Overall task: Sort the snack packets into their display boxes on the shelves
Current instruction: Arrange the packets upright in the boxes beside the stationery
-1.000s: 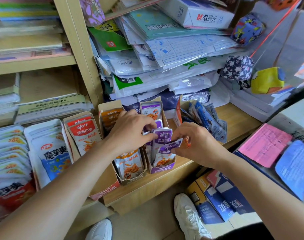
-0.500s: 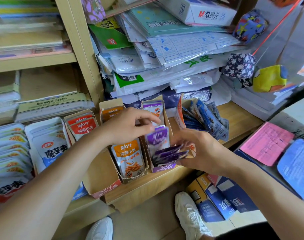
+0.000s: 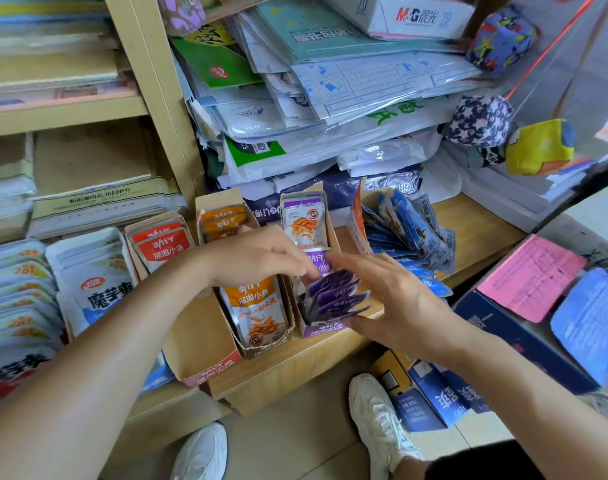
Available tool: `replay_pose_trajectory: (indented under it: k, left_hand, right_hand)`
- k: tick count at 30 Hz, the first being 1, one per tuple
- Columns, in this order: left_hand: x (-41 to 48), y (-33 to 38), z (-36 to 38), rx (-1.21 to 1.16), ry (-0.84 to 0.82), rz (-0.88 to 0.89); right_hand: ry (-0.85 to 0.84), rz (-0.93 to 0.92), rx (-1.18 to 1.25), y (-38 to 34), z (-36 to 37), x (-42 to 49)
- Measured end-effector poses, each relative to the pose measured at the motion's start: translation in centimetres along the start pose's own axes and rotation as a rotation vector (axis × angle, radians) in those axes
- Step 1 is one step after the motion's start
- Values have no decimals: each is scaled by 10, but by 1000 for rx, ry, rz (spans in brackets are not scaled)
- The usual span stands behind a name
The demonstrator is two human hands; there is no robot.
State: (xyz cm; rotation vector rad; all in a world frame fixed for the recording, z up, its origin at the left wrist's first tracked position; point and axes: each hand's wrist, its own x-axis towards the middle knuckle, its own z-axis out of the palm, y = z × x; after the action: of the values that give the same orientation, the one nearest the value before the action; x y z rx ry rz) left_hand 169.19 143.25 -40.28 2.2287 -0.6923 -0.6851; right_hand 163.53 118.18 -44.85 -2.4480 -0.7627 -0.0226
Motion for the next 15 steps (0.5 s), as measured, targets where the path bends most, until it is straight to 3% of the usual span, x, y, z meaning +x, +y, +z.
replay_pose_trajectory:
  k: [1,3,5,6,11,15]
  left_hand:
    - [0,-1,-1,-63,30,27]
    - [6,-12,0,24,259,28]
    - [15,-24,6,377,495,-39]
    - [18,-26,9,527,536,-55]
    - [37,-19,20,748,407,-105]
    - [48,-18,19,675,383,-117]
  right_hand:
    - [-21,0,-16,1,1,-2]
    - [-32,7,20,2,2,-5]
    - [-40,13,52,3,0,-6]
    - [-46,15,59,3,-1,-6]
    - [-54,18,86,3,1,-7]
    - [-8,5,76,4,3,-8]
